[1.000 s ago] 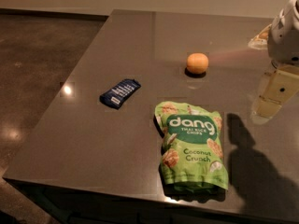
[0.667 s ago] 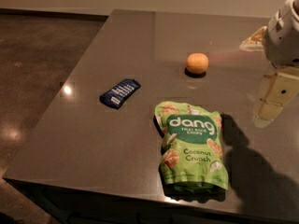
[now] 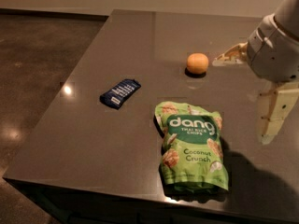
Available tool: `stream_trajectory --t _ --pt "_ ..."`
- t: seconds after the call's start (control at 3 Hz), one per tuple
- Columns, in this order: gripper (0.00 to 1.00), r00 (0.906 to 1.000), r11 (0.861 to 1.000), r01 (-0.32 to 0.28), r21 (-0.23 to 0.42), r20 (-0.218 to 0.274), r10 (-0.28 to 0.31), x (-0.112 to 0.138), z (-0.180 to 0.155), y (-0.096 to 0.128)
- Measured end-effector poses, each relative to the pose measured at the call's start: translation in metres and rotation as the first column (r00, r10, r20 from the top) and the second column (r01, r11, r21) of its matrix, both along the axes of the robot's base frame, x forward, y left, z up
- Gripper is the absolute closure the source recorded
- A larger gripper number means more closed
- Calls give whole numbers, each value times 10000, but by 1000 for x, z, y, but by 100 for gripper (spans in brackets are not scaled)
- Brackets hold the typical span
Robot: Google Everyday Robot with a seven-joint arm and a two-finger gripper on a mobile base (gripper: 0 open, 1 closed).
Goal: Move green rice chip bag near orange
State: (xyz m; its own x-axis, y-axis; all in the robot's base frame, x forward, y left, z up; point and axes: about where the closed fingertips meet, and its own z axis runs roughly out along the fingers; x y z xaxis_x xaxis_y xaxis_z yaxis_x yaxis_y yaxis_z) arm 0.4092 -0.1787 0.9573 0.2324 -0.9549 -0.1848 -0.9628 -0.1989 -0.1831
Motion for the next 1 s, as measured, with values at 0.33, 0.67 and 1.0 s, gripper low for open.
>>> stream_trajectory --t 0.33,0.67,1.0 --pt "0 9897 9895 -1398 -369 244 1408 -11 -18 16" --pt "0 9897 9895 -1398 -369 246 1408 -11 -18 17" --pt "0 9817 9812 -1876 -458 258 1889 -16 -20 25"
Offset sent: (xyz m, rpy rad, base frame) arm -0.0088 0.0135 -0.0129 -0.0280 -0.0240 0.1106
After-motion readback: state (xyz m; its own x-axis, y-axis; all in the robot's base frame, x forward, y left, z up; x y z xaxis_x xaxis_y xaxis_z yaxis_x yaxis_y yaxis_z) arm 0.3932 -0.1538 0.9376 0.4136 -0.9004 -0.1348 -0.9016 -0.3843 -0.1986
